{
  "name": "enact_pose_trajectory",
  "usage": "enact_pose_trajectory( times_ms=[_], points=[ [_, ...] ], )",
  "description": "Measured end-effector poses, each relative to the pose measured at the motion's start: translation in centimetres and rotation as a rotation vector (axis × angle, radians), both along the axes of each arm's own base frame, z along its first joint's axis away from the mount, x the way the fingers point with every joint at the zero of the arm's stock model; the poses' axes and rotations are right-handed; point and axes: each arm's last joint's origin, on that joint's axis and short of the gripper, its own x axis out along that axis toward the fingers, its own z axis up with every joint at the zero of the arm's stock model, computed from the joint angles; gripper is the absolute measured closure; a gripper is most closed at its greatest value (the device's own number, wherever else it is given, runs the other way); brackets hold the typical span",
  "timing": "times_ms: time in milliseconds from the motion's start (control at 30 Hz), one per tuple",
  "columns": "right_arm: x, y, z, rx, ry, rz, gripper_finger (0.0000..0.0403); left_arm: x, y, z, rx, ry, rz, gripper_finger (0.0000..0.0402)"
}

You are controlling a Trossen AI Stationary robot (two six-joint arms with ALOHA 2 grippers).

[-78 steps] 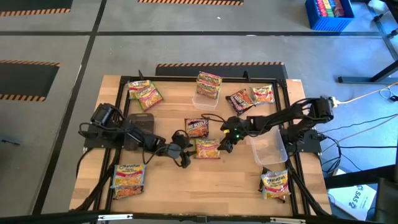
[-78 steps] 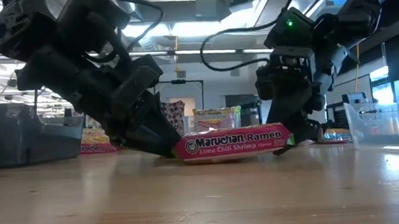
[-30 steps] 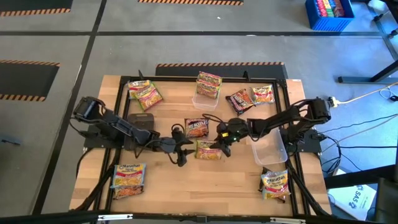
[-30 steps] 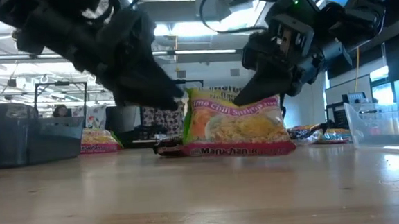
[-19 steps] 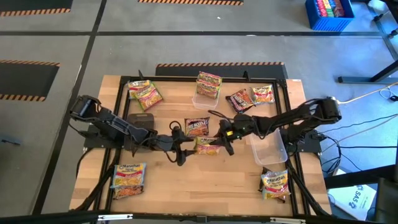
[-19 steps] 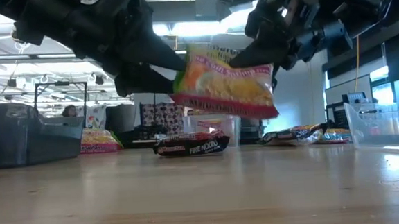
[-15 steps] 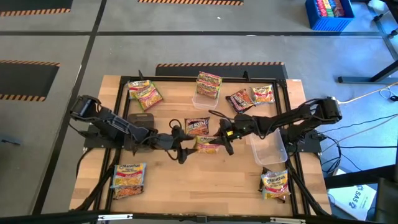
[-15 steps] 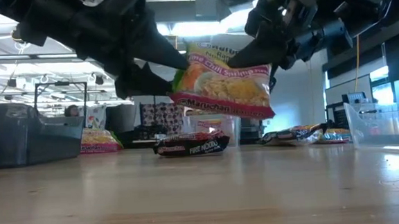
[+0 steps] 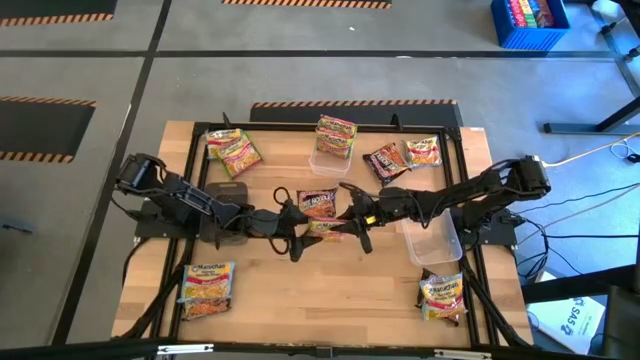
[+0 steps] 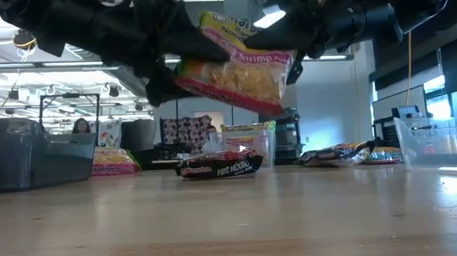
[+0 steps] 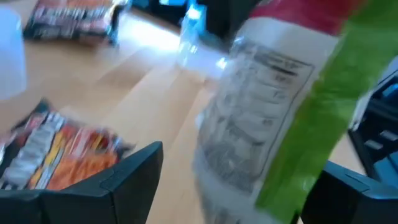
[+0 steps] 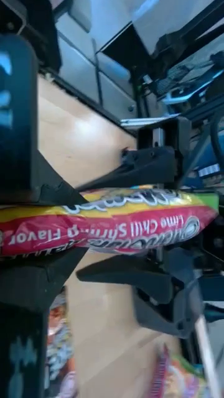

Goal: Sort Maruchan noodles
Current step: Put the bottom green noodle pack into the top transparent bin

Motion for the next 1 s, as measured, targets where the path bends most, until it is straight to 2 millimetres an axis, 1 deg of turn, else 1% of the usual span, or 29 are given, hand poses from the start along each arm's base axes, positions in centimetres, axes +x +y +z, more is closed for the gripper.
enact_pose_trajectory(
  times_ms=[100, 233, 367, 500, 567, 667, 833, 900, 1000],
  points=[
    [0.1, 0.0, 0.2, 0.002, -0.025, 0.0, 0.0356, 0.1, 0.0, 0.3, 0.021, -0.022, -0.013, 0.0116],
    [0.0, 0.0, 0.2, 0.002, -0.022, -0.001, 0.0355, 0.2, 0.1, 0.5, 0.053, -0.047, -0.024, 0.0153],
    [0.1, -0.1, 0.2, 0.004, -0.021, -0.025, 0.0342, 0.3, 0.6, 0.5, 0.056, -0.043, -0.04, 0.0192],
    [0.1, -0.2, 0.5, 0.004, -0.056, -0.048, 0.0326, 0.4, 1.0, 0.5, 0.066, -0.04, -0.057, 0.0224],
    [0.2, -0.2, 0.7, 0.003, -0.069, -0.048, 0.0312, 0.4, 1.0, 0.5, 0.072, -0.037, -0.068, 0.0239],
    [0.2, -0.1, 0.7, -0.001, -0.07, -0.046, 0.0278, 0.4, 1.0, 0.5, 0.093, -0.034, -0.077, 0.0255],
    [-0.1, -0.2, 0.6, -0.01, -0.039, -0.039, 0.0212, 0.4, 1.0, 0.4, 0.115, -0.023, -0.08, 0.0261],
    [-0.3, -0.2, 1.2, -0.019, -0.031, -0.037, 0.0188, 0.3, 1.0, 0.2, 0.118, -0.008, -0.081, 0.0261],
    [-0.4, -0.2, 2.8, -0.05, 0.0, -0.03, 0.0162, 0.3, 1.0, 0.0, 0.122, 0.018, -0.083, 0.0262]
  ],
)
